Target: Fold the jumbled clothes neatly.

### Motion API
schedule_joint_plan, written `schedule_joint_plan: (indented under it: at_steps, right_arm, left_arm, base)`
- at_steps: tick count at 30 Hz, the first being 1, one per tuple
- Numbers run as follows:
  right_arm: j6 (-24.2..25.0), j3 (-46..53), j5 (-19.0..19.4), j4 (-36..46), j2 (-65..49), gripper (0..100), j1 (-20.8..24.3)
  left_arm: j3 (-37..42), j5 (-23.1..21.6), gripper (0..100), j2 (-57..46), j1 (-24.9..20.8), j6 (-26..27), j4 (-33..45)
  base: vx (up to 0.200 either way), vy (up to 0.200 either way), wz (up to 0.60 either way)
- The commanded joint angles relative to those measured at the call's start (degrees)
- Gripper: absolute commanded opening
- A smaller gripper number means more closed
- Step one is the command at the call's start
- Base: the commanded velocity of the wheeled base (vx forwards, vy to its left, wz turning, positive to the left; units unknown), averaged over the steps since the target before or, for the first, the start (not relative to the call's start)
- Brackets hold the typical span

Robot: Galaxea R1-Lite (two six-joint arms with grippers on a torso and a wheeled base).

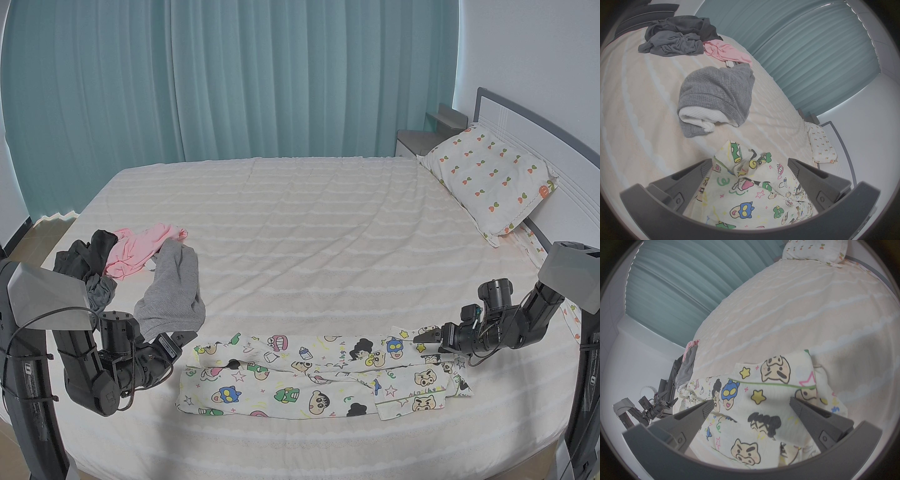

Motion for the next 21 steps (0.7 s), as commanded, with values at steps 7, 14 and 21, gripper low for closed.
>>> schedule_joint_plan:
  at_steps: [7, 14, 21]
  right_arm:
    - [14.9, 25.02, 0.38, -21.37, -17.89, 100, 1.37]
    - [19.82, 32.75, 1.96, -41.06, -13.23, 100, 1.2]
    - [20.35, 33.45, 2.4, -43.52, -11.38, 100, 1.64]
  left_arm:
    - [-12.29, 7.11, 100, 0.69, -6.7, -6.84, 14.12]
    - [-22.22, 8.34, 100, 0.16, -8.02, -9.38, 31.52]
    - [-23.01, 8.25, 100, -0.63, -7.84, -12.29, 31.87]
  base:
    - [0.0, 0.0, 0.0]
    - [0.0, 0.0, 0.0]
    - [0.0, 0.0, 0.0]
